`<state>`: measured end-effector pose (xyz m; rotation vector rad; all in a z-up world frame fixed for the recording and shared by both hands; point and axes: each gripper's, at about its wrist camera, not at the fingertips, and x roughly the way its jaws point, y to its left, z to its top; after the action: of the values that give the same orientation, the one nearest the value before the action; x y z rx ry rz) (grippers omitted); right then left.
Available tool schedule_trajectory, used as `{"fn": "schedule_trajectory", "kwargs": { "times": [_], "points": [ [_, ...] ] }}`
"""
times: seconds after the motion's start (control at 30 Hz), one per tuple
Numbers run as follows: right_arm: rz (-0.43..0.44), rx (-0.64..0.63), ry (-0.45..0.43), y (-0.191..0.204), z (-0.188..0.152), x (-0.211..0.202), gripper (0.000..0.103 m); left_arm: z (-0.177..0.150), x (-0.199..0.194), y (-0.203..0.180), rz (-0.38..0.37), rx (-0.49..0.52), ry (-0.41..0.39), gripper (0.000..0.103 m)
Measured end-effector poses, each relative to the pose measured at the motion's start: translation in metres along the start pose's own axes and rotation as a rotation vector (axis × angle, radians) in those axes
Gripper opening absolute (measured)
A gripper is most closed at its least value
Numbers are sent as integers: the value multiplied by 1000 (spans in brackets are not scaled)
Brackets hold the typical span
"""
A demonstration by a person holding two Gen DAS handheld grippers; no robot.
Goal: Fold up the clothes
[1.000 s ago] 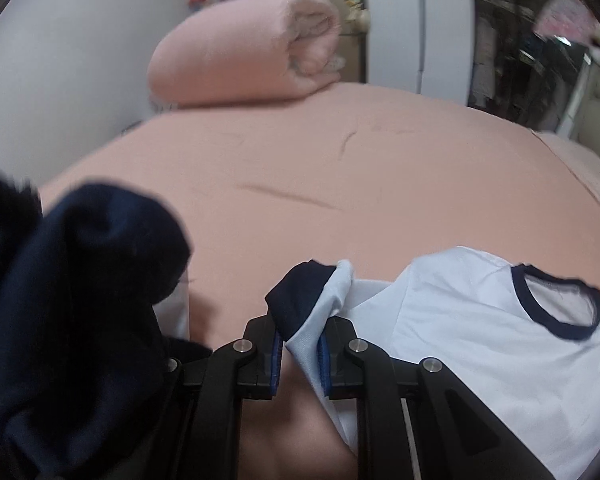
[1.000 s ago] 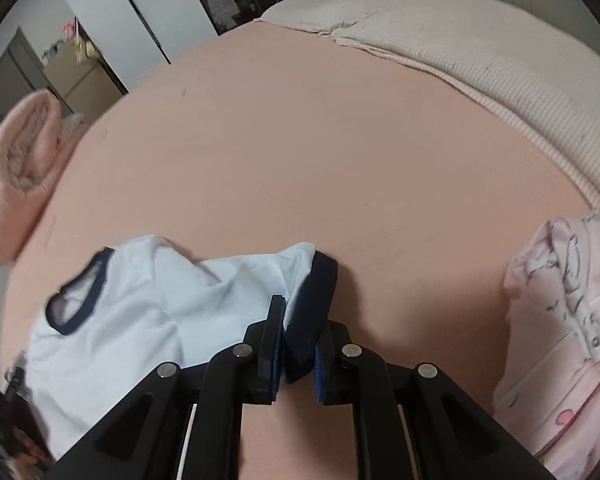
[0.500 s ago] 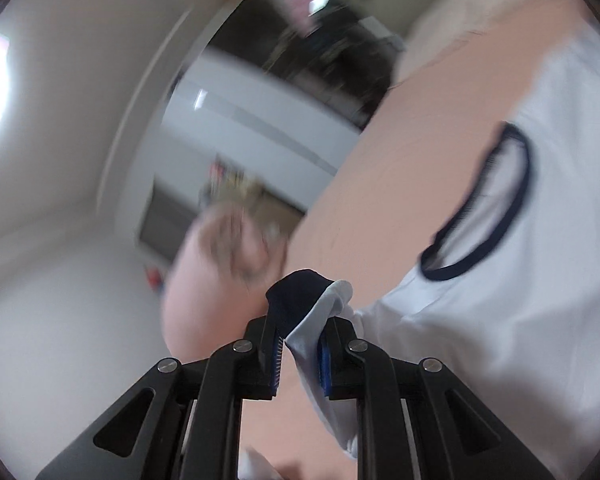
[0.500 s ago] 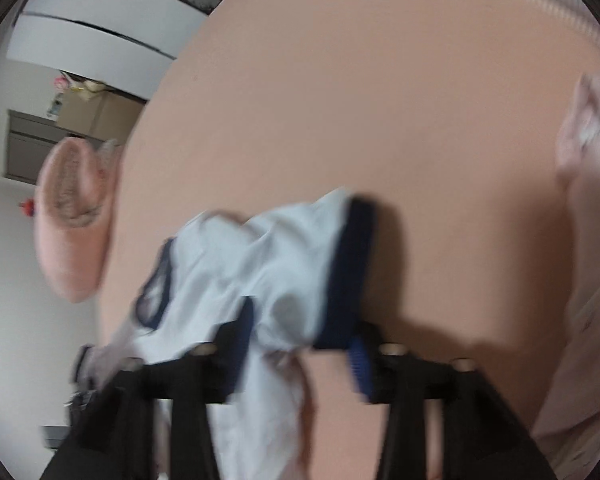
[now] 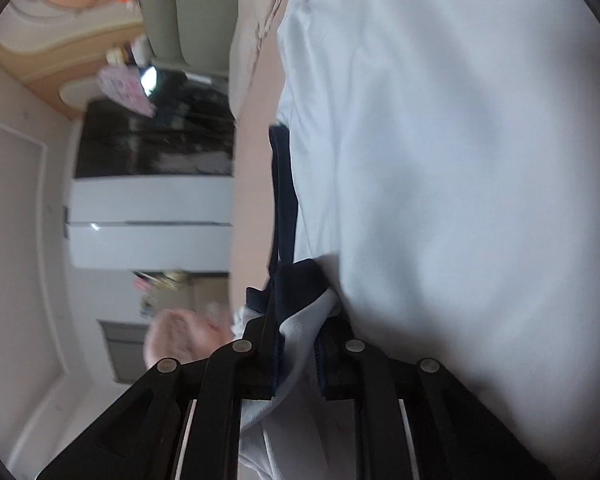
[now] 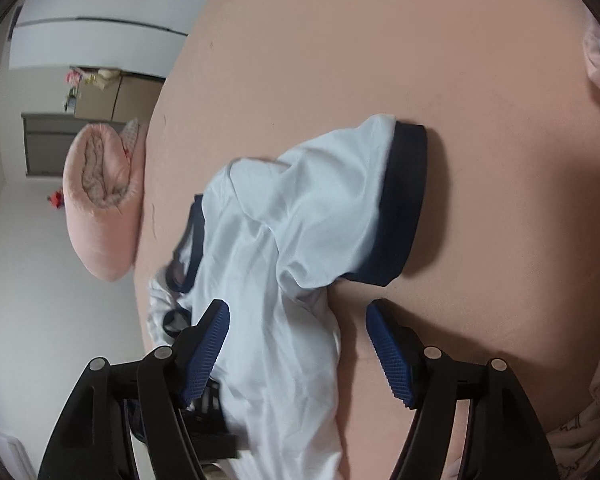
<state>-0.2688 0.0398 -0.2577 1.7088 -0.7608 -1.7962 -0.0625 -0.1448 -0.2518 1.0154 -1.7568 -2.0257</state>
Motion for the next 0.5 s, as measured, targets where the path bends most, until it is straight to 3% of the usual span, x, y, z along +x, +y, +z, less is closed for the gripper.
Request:
{"fn": "schedule_trajectory", "kwargs": {
  "times": [0.1, 0.13, 0.17, 0.2, 0.23, 0.27, 0.5],
  "points": [
    [-17, -17, 6, 6, -1, 2, 72, 6, -9, 11, -62, -12, -30, 19],
    [-18, -16, 9, 6, 0, 2, 72, 8, -14, 18, -85, -40, -39, 29],
    [-16, -12, 10, 6, 0, 2, 72, 7, -9, 29, -104, -78, -42, 50],
    [-10, -7, 9, 6, 0, 2, 73, 5, -4, 41, -123, -117, -45, 63],
    [2, 6, 7, 5, 1, 2, 74, 7, -1, 47, -137, -154, -49, 83],
    [19, 27, 2, 3, 1, 1, 76, 7, -4, 53, -157, -191, -56, 87],
    [141, 185, -48, -15, 8, 8, 80, -3, -9, 98, -315, -431, -81, 88]
  ]
}}
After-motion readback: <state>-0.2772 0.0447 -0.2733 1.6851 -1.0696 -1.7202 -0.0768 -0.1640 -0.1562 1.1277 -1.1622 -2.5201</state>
